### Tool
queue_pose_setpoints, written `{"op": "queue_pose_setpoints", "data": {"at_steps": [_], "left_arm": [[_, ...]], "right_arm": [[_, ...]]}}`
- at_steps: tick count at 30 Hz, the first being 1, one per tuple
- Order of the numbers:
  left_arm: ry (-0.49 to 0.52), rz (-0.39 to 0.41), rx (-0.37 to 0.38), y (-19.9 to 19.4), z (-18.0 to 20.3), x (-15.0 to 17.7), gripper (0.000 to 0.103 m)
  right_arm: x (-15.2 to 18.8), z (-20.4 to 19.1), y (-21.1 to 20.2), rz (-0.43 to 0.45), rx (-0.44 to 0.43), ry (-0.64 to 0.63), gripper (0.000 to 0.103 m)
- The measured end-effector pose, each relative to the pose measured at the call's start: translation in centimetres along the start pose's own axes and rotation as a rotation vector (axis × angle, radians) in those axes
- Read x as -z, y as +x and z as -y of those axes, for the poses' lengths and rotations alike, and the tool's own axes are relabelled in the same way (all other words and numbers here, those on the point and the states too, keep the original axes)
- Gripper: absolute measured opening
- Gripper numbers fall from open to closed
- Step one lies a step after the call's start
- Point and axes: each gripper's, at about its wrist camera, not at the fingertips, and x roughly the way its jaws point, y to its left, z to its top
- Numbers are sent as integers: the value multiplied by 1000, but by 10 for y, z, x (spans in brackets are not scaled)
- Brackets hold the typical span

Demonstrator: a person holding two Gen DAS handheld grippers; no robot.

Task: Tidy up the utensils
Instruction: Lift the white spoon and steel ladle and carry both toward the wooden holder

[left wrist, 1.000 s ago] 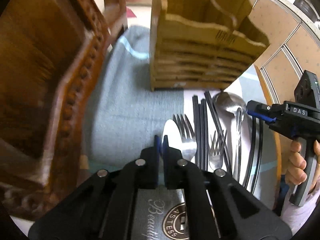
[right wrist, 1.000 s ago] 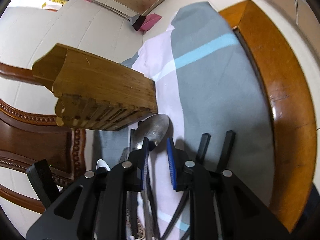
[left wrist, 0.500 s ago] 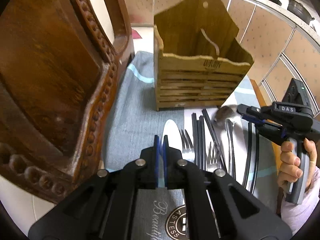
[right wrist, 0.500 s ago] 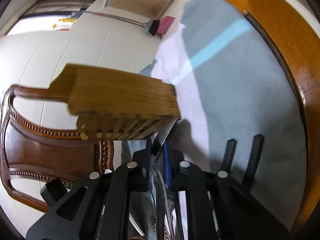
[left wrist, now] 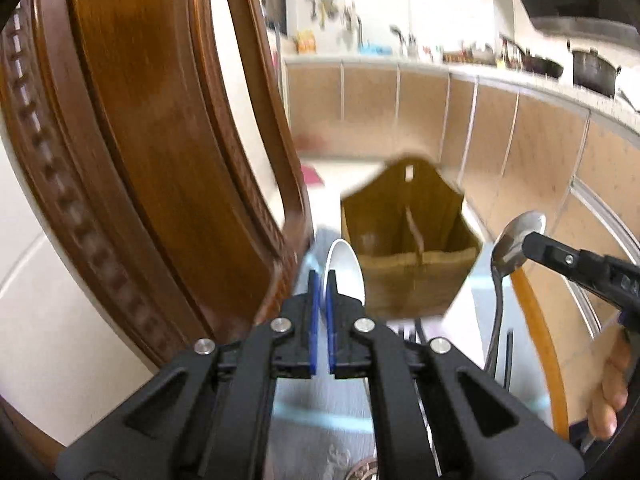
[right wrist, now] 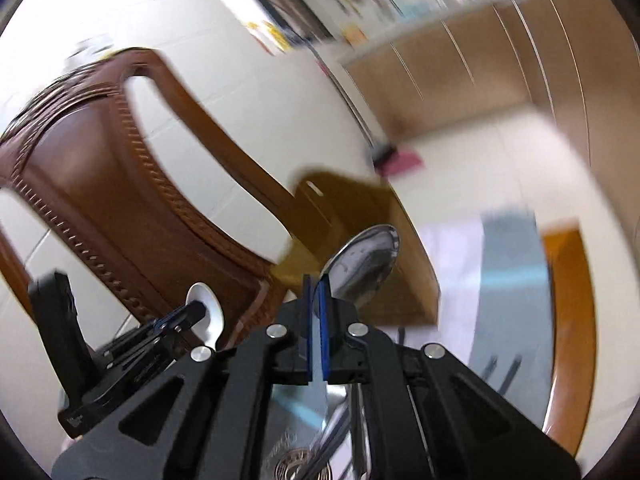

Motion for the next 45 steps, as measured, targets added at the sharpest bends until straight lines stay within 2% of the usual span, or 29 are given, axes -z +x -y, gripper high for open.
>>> {"op": "queue_pose_setpoints", "data": {"at_steps": [5, 11, 14, 16, 19, 22, 25, 29, 34, 42, 45], "left_arm": [[-12, 69, -9, -16, 1, -23, 4], [-15, 123, -21, -24, 0, -42, 4], [-60, 174, -21, -23, -7, -60, 4], [-96, 217, -15, -18, -10, -74, 4], [-116, 273, -45, -10, -10, -89, 4], [-113, 331, -99, 6, -3, -99, 4], [-98, 351, -117, 28, 4, -102, 4], [-108, 327, -112, 59, 6, -97, 4], [-121, 310, -126, 86, 1, -84, 4], [-115, 293, -125, 106, 7, -68, 4], [-108, 306, -139, 112, 11, -72, 4]], "right_arm": [[-27, -40, -20, 145, 3, -149, 2], [-47, -54, -29, 185, -26, -202, 1], [-57, -64, -34, 225, -58, -213, 1], [-67, -70, -34, 264, -65, -230, 1], [-79, -75, -28, 304, -78, -243, 1], [-93, -76, -21, 357, -96, -252, 1], [-104, -71, -11, 406, -101, -251, 1], [-108, -54, 14, 420, -109, -235, 1], [-96, -23, 44, 385, -120, -181, 1], [-66, 0, 48, 341, -96, -163, 1], [-54, 7, 43, 330, -75, -162, 1]]}}
